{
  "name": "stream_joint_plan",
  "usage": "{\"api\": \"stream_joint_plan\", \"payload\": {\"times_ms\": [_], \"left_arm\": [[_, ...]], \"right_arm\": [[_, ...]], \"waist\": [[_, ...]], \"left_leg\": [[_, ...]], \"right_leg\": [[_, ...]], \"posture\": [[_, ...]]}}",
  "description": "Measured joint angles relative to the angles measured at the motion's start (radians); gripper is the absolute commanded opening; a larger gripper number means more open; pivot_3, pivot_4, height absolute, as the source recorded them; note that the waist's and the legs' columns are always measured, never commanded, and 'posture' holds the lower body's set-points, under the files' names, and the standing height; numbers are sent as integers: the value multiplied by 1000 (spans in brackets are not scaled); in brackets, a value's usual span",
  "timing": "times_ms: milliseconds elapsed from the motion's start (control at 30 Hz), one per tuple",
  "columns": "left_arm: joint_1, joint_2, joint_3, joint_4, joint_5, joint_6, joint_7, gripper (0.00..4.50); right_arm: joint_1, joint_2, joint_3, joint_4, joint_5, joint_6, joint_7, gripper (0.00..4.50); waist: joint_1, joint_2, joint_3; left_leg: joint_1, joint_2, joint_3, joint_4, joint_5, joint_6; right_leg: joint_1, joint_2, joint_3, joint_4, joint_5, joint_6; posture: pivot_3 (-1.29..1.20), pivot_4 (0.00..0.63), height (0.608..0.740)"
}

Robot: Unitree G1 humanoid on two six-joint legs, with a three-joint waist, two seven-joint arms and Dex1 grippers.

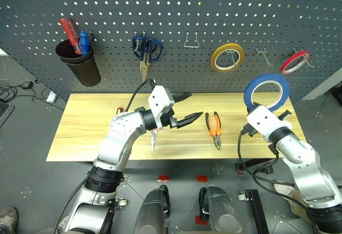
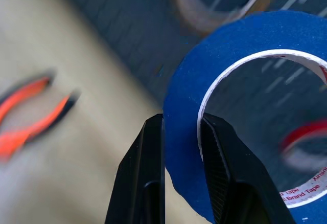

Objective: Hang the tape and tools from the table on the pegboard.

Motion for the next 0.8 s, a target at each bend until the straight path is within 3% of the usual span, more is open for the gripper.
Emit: {"api": "stream_joint_plan", "payload": {"times_ms": [133, 333, 533, 633, 700, 800], "left_arm": [[-41, -19, 2, 18, 0, -1, 20, 3563], [-43, -22, -6, 38, 6, -3, 33, 3563], [-33, -10, -8, 38, 10, -3, 33, 3563], [-17, 8, -9, 34, 11, -3, 28, 3563], [38, 66, -4, 22, 12, -5, 6, 3563], [135, 153, 14, 20, 22, -6, -29, 3563]], "right_arm": [[-141, 44, -19, 114, 29, -84, -17, 687], [-372, 56, -65, 447, 133, -144, 36, 687], [-448, 83, -77, 599, 194, -160, 83, 2694], [-431, 90, -79, 571, 210, -146, 90, 3725], [-343, 115, -77, 462, 214, -81, 88, 4400], [-202, 175, -53, 333, 220, 96, 87, 4458]], "waist": [[-4, 0, 0], [-3, 0, 0], [0, 0, 0], [0, 0, 0], [0, 1, -1], [-2, 3, 0]], "left_leg": [[0, 1, 0, 2, 0, -1], [0, 1, 1, 5, 0, 0], [0, 1, 1, 5, 0, 0], [0, 2, 1, 6, 0, 0], [0, 3, 0, 6, 0, -1], [0, 4, 1, 4, 0, -1]], "right_leg": [[0, 2, 1, 1, 2, -3], [2, 2, 1, 0, 3, -5], [2, 2, 1, -1, 3, -5], [2, 2, 1, 0, 3, -5], [3, 3, 2, 0, 2, -5], [0, 3, 4, 1, 2, -6]], "posture": [[-330, 255, 740], [-312, 250, 740], [-307, 249, 740], [-307, 249, 740], [-314, 256, 740], [-314, 265, 740]]}}
